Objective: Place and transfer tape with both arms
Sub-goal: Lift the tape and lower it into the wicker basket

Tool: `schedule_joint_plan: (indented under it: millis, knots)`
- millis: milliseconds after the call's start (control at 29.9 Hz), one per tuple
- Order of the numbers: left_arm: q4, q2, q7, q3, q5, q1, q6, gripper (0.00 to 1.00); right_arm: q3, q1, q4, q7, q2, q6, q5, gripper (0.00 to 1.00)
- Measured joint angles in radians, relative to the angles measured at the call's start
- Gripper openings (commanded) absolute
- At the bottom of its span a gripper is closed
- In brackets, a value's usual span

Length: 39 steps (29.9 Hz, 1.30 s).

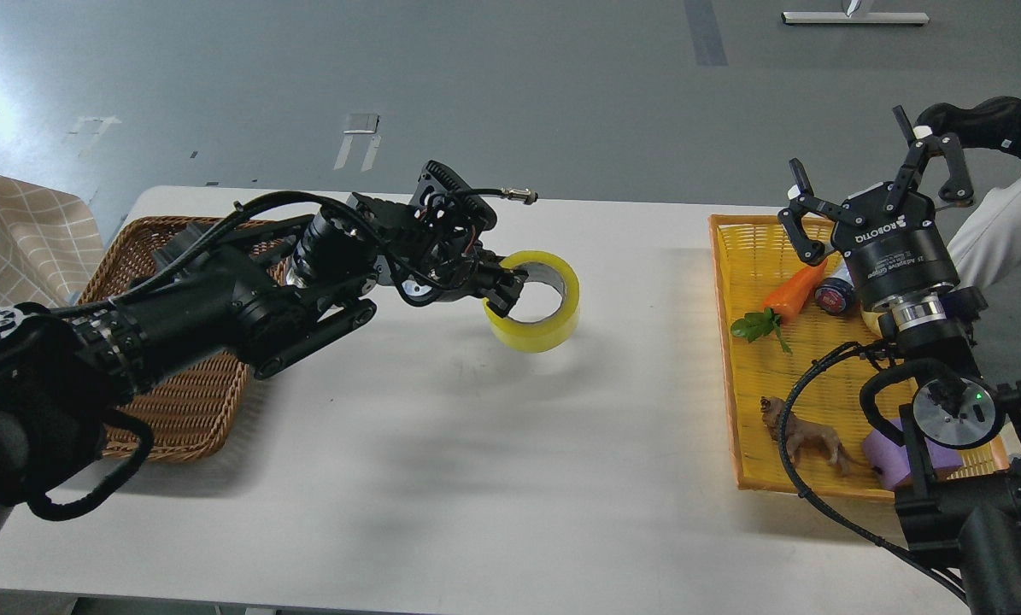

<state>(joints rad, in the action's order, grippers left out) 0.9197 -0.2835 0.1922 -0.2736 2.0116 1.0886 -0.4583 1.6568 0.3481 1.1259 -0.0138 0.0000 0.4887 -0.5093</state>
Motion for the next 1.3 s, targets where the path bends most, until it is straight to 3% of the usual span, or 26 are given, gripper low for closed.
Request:
schedule_joint_plan:
  millis: [167,568,836,1070,1304]
  knots:
    - [0.001,-0.085,0.014,0.005,-0.066,0.057,0.000,0.00,0.003,0.000,0.000,0.000,0.000,0.000,0.000,1.00]
    - [0.057,-0.366,0.118,0.012,-0.069,0.078,0.007,0.00,0.005,0.000,0.000,0.000,0.000,0.000,0.000,1.00]
    - [0.060,-0.517,0.196,0.092,-0.066,0.072,0.010,0.00,0.005,0.000,-0.012,0.000,0.000,0.000,0.000,1.00]
    - [0.051,-0.626,0.237,0.186,-0.068,0.066,0.073,0.00,0.005,0.000,-0.014,0.000,0.000,0.000,0.000,1.00]
    - [0.044,-0.707,0.249,0.263,-0.075,0.027,0.152,0.00,0.004,-0.001,-0.015,0.000,0.000,0.000,0.000,1.00]
